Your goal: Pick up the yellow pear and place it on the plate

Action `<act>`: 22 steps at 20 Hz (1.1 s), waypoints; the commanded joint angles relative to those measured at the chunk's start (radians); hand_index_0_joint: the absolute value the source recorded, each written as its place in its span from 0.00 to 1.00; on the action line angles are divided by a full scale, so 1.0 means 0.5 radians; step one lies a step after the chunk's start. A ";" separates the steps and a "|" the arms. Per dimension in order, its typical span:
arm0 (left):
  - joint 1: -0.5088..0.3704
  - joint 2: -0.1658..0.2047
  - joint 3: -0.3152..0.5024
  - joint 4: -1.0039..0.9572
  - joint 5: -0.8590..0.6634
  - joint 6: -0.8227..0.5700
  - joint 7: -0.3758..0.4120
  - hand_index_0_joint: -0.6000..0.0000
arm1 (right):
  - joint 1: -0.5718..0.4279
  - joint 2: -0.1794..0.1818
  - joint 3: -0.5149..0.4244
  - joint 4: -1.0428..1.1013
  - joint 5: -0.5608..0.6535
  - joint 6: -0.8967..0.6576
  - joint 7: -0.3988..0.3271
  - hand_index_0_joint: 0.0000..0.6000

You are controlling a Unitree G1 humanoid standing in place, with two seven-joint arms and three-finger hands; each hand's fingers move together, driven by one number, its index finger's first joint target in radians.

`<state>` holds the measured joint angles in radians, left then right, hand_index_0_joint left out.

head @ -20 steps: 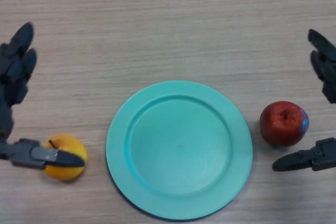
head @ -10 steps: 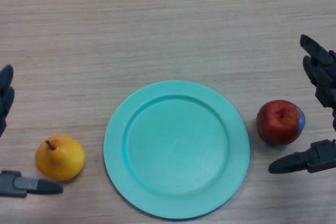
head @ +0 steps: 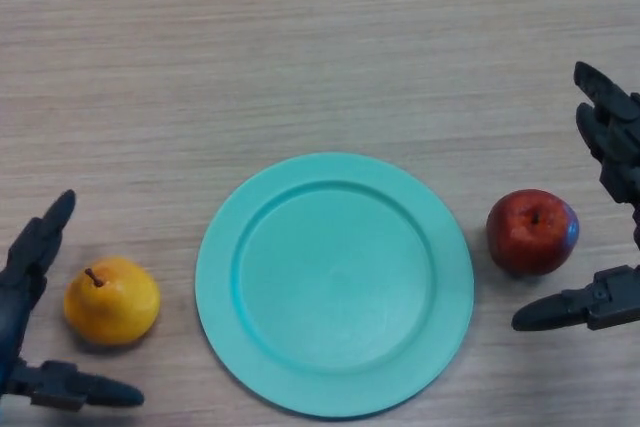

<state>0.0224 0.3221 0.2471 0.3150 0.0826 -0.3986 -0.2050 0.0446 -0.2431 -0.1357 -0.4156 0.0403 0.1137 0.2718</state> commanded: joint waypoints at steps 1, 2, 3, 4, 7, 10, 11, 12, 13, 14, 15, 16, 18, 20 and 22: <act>-0.082 0.117 0.036 -0.011 -0.086 -0.320 0.069 1.00 | -0.034 -0.052 -0.116 -0.142 0.088 -0.199 -0.045 0.00; -0.119 0.108 0.010 0.053 -0.102 -0.362 0.114 1.00 | -0.027 -0.050 -0.125 -0.172 0.118 -0.172 -0.035 0.00; -0.127 0.109 0.001 0.068 -0.097 -0.374 0.129 1.00 | -0.023 -0.048 -0.127 -0.181 0.130 -0.164 -0.032 0.00; -0.152 0.114 -0.016 0.116 -0.076 -0.405 0.156 1.00 | -0.010 -0.041 -0.134 -0.192 0.152 -0.166 -0.034 0.00; -0.186 0.120 -0.038 0.193 0.002 -0.469 0.237 0.75 | 0.006 -0.037 -0.138 -0.205 0.162 -0.150 -0.033 0.00; -0.264 0.163 -0.059 0.405 0.325 -0.651 0.606 0.17 | 0.015 -0.037 -0.154 -0.235 0.176 -0.115 -0.029 0.00; -0.294 0.203 -0.090 0.509 0.514 -0.691 0.831 0.00 | 0.022 -0.031 -0.157 -0.248 0.190 -0.097 -0.030 0.00; -0.290 0.212 -0.098 0.507 0.506 -0.683 0.840 0.00 | 0.022 -0.030 -0.159 -0.248 0.193 -0.104 -0.032 0.00; -0.294 0.220 -0.088 0.512 0.518 -0.670 0.875 0.00 | 0.023 -0.032 -0.165 -0.253 0.201 -0.095 -0.032 0.00; -0.297 0.226 -0.085 0.509 0.528 -0.660 0.904 0.00 | 0.020 -0.032 -0.166 -0.251 0.207 -0.093 -0.033 0.00; -0.297 0.228 -0.087 0.510 0.509 -0.657 0.898 0.00 | 0.019 -0.033 -0.163 -0.253 0.203 -0.091 -0.035 0.00; -0.297 0.243 -0.067 0.495 0.489 -0.647 0.889 0.00 | 0.017 -0.035 -0.166 -0.259 0.206 -0.082 -0.034 0.00; -0.297 0.274 -0.007 0.439 0.403 -0.624 0.873 0.00 | 0.022 -0.032 -0.161 -0.259 0.205 -0.085 -0.032 0.00; -0.301 0.305 0.068 0.358 0.328 -0.600 0.875 0.00 | 0.018 -0.033 -0.158 -0.254 0.194 -0.086 -0.036 0.00; -0.283 0.328 0.119 0.192 0.285 -0.505 0.821 0.00 | 0.028 -0.029 -0.156 -0.263 0.201 -0.080 -0.031 0.00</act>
<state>-0.0952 0.4172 0.2227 0.4557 0.3006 -0.5860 0.1749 0.0773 -0.2405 -0.1402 -0.4805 0.0852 0.1638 0.2720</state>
